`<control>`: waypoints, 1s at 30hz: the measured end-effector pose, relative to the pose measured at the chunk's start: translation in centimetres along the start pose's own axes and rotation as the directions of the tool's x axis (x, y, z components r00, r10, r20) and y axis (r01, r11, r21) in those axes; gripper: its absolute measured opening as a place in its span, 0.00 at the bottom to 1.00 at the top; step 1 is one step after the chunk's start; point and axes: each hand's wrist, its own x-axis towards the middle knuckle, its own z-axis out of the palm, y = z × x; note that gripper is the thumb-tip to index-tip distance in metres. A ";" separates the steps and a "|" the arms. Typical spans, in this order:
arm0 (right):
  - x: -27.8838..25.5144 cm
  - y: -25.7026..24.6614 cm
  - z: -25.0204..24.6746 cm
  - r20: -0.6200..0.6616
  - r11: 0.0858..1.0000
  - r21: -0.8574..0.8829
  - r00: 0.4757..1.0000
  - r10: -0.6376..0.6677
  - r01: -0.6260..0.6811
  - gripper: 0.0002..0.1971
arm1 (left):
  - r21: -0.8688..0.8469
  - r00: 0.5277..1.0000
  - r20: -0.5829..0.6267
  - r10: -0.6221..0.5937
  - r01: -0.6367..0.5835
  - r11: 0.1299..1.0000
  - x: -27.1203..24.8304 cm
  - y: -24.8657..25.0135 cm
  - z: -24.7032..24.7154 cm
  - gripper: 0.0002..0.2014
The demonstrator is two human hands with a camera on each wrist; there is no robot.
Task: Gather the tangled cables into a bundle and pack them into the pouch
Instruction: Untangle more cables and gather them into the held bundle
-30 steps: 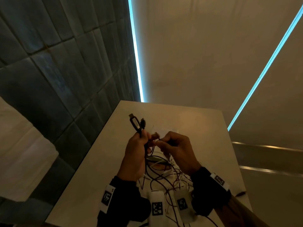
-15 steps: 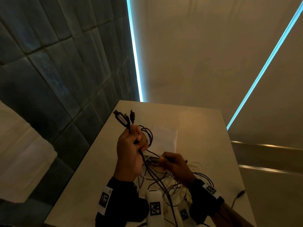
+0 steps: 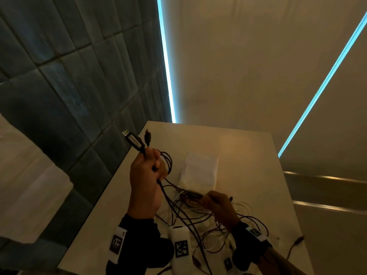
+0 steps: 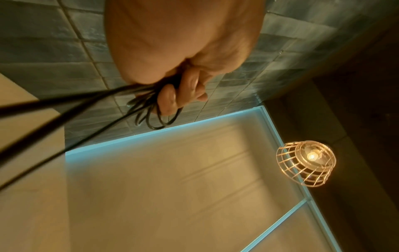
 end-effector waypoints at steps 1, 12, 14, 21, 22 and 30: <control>0.2 -1.3 -0.2 -0.034 0.999 0.033 0.999 0.005 -0.004 0.12 | 0.033 1.000 -0.019 -0.018 0.018 0.999 0.1 -0.3 0.0 0.17; 0.4 -14.5 0.9 0.065 0.911 0.330 0.957 -0.283 0.247 0.08 | 0.123 0.978 -0.045 -0.204 0.208 0.970 -1.0 -2.7 1.7 0.15; 0.4 -14.5 1.1 0.107 0.918 0.322 0.954 -0.279 0.232 0.07 | -0.003 0.981 -0.021 -0.195 0.195 0.981 -1.0 -2.2 1.9 0.15; 0.4 -10.7 1.3 0.144 0.923 0.374 0.978 -0.154 0.090 0.09 | -0.179 0.996 0.013 -0.094 0.094 0.979 -1.1 -1.9 2.4 0.15; 0.4 -9.3 1.4 0.136 0.928 0.362 0.980 -0.144 0.086 0.10 | -0.197 0.997 0.015 -0.073 0.075 0.977 -0.9 -1.8 2.1 0.14; 0.2 -2.5 1.8 0.038 0.980 0.155 0.991 -0.128 0.120 0.19 | -0.180 1.000 0.008 -0.015 0.017 0.984 -0.8 -1.3 1.1 0.14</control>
